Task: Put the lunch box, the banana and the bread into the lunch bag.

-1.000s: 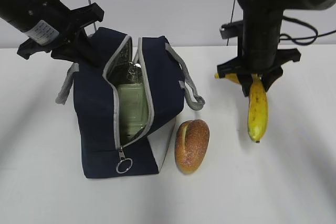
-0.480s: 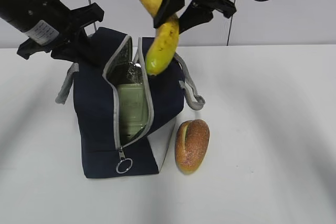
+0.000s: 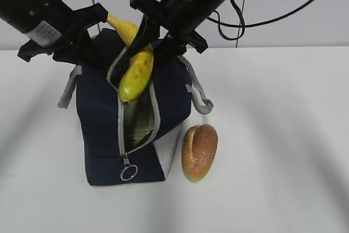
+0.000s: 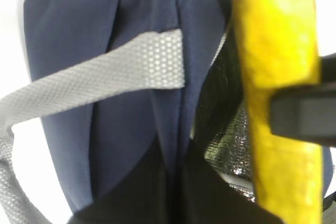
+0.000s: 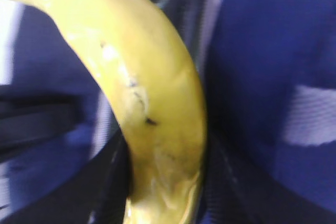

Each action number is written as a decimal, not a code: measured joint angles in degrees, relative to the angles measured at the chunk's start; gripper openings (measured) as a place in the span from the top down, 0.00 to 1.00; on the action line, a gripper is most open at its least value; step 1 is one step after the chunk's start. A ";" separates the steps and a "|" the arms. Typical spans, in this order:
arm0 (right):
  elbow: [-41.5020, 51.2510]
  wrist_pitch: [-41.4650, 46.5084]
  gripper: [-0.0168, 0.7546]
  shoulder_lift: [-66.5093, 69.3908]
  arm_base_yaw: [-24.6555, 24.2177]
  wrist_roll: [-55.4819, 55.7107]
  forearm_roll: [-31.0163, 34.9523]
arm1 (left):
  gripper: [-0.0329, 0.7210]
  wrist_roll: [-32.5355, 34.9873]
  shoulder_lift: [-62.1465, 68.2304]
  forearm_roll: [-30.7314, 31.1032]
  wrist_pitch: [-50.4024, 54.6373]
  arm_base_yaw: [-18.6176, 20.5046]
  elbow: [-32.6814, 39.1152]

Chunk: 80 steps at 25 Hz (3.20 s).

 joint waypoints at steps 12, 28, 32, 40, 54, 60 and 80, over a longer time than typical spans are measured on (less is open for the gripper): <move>0.00 2.07 0.60 1.09 0.38 4.54 -14.52 | 0.96 0.00 0.00 -0.05 0.00 -0.11 0.00; 0.00 1.05 0.22 3.71 0.93 -0.16 -0.93 | 0.96 0.00 0.00 0.00 -0.06 -0.11 0.00; 0.00 1.73 0.25 0.53 0.93 -0.50 -4.69 | 0.96 0.00 0.00 0.00 -0.06 -0.11 0.00; 2.06 2.31 0.27 -14.33 0.93 2.99 -20.86 | 0.96 0.00 0.00 0.05 -0.01 -0.11 0.00; 45.48 -18.55 0.27 -38.45 0.93 6.20 -21.42 | 0.96 0.07 0.00 0.05 -0.01 -0.11 0.00; 56.67 -25.30 0.27 -39.19 0.93 6.32 -18.78 | 0.96 0.07 0.00 0.05 -0.01 -0.11 0.00; 56.68 -36.97 0.16 -19.12 0.93 -11.05 5.26 | 0.96 0.18 0.00 0.22 0.00 -0.11 0.00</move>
